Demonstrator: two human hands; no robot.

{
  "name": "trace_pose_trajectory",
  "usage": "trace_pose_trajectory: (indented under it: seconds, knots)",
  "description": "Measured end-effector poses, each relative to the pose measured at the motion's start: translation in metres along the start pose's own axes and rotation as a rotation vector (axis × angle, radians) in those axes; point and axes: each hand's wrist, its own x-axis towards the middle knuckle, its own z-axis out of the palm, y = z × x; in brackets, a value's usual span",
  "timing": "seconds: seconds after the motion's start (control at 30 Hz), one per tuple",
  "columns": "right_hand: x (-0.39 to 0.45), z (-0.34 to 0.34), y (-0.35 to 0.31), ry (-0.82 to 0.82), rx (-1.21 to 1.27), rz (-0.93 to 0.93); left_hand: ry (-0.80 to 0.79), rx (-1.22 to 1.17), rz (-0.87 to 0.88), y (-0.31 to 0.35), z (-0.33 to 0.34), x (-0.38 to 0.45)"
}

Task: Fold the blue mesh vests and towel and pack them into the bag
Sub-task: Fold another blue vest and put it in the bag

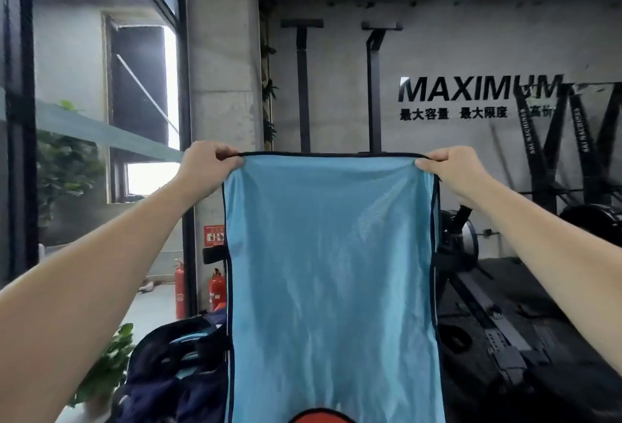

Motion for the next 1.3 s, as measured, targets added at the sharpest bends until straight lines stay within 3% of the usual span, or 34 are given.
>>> trace_pose_trajectory:
  seconds: [0.23,0.47,0.7,0.8,0.93,1.1,1.3]
  knots:
    - [0.006,0.011,0.012,-0.158,-0.057,0.047,-0.113,0.048,-0.028,-0.03,0.004,0.002]
    - [0.024,0.062,0.088,-0.201,-0.13,0.089,-0.252,0.088,-0.123,-0.099,0.067,-0.004]
    - [0.027,0.134,0.196,-0.385,-0.506,0.02,-0.464,0.19,-0.214,-0.178,0.159,-0.037]
    - [0.014,0.161,0.241,-0.552,-0.543,0.206,-0.622,0.405,-0.229,-0.198,0.194,-0.065]
    - [-0.014,0.191,0.301,-0.705,-0.464,0.444,-0.823,0.419,-0.411,-0.233,0.239,-0.108]
    - [-0.046,0.209,0.351,-0.718,-0.378,0.551,-0.819,0.341,-0.475,-0.264,0.276,-0.155]
    - [-0.028,0.237,0.394,-0.574,-0.247,0.637,-0.715,0.203,-0.584,-0.293,0.316,-0.144]
